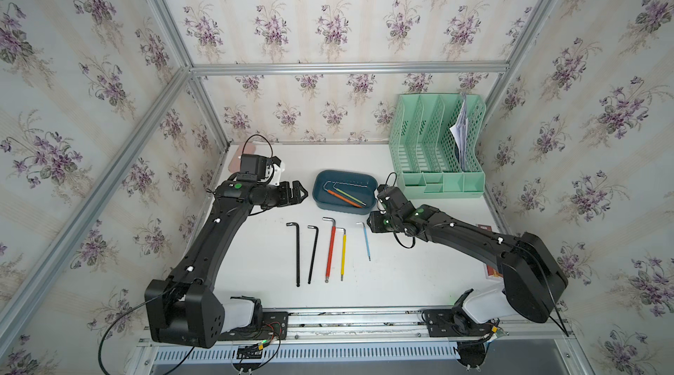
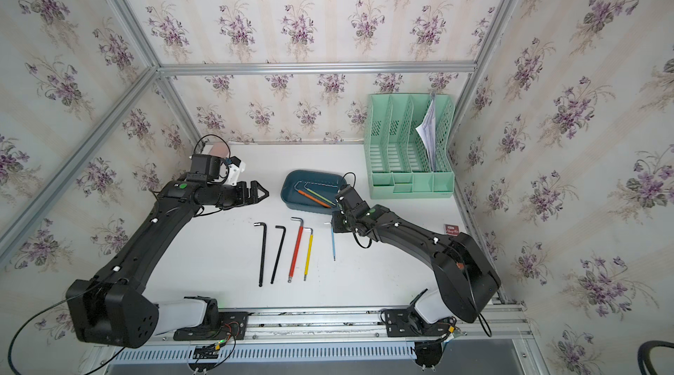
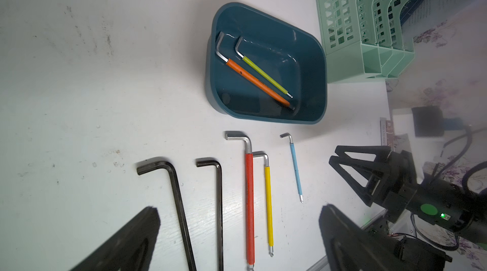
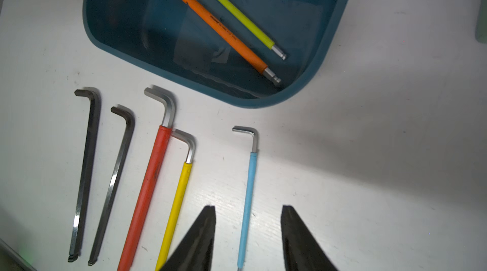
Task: Put the hex key on the desktop into the storage box
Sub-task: Pick up the Allen key from the center of the board.
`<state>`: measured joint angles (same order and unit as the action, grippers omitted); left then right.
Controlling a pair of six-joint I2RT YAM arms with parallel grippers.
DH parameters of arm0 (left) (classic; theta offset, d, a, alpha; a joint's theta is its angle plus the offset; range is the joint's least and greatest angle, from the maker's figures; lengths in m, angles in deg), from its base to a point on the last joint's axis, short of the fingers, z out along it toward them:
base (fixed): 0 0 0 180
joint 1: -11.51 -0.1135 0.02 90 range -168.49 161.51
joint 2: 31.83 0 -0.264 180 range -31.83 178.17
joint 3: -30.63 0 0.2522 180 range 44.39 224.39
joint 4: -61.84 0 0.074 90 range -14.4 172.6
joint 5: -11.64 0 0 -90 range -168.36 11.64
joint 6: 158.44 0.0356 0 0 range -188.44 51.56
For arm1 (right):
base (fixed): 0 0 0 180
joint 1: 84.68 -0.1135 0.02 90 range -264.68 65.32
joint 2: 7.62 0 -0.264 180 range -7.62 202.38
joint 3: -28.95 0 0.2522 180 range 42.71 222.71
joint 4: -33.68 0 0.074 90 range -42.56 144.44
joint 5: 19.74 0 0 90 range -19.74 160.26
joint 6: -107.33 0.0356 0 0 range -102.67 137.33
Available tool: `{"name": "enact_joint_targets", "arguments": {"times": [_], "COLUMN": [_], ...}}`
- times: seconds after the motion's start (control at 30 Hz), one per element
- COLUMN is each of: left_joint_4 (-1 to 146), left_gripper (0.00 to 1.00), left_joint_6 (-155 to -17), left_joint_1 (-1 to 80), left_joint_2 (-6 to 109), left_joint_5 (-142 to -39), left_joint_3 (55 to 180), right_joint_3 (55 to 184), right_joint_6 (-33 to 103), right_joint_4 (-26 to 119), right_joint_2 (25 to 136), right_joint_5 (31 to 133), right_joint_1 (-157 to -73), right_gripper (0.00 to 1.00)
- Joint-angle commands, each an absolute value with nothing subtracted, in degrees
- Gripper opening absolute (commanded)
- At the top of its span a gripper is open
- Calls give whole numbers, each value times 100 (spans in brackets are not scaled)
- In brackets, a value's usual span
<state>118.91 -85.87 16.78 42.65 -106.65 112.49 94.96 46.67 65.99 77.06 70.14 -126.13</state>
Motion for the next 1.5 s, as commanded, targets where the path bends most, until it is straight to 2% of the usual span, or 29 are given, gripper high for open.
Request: {"name": "enact_joint_targets", "arguments": {"times": [0.0,0.23,0.33,0.63,1.17,1.27,1.47], "left_joint_4": [12162,11948,12002,12140,12157,12180,12190], "left_gripper": [99,99,99,99,99,99,99], "left_joint_6": [-8243,-8298,-8116,-8013,-8054,-8033,-8017], "left_joint_1": [1678,1678,1678,1667,1669,1669,1669], "left_joint_2": [4224,4388,4518,4571,4605,4587,4536], "left_joint_5": [-10315,-10537,-11027,-10611,-10541,-10536,-10499], "left_joint_3": [11349,11145,11398,11455,11463,11476,11486], "right_joint_3": [9520,9686,9843,10430,10555,10556,10652], "right_joint_6": [4958,5174,5292,5397,5345,5186,5187], "right_joint_4": [6949,7278,7434,7806,8045,8013,8403], "right_joint_2": [7722,8099,8392,9102,9387,9432,9553], "right_joint_5": [6819,6754,6680,6430,6509,6808,6392], "right_joint_1": [-12636,-12981,-13077,-13275,-13306,-13352,-13372], "right_gripper": [46,46,46,45,43,42,42]}}
